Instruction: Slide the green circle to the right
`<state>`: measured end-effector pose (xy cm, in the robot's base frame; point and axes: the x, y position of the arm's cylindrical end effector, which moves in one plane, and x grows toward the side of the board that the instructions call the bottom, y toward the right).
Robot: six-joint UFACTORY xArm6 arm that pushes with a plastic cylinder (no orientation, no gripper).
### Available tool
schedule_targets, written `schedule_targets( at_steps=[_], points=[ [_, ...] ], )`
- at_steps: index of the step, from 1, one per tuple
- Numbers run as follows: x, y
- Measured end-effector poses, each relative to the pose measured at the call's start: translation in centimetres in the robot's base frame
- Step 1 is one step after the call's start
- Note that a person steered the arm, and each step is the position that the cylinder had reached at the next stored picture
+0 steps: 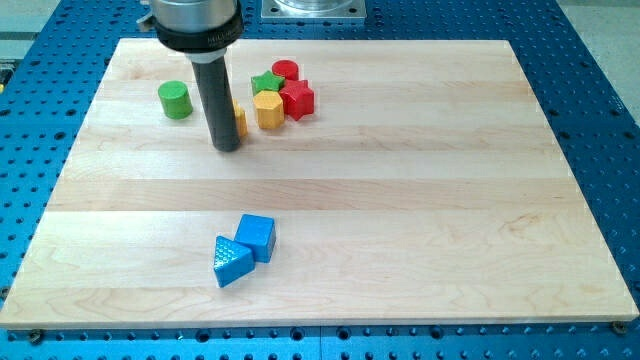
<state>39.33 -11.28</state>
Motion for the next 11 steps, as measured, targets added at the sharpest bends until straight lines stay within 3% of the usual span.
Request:
schedule_targets(
  at_steps=[2,3,4,6,7,8,9,10,11],
  points=[
    [-3.7,0.0],
    [0.7,-3.3],
    [0.7,-13.0],
    [-10.7,-8.5],
    [-12.2,-9.8],
    [-3.5,-10.5],
    [-1.6,-7.0],
    [-6.6,-5.0],
    [-8.0,-9.8]
  ],
)
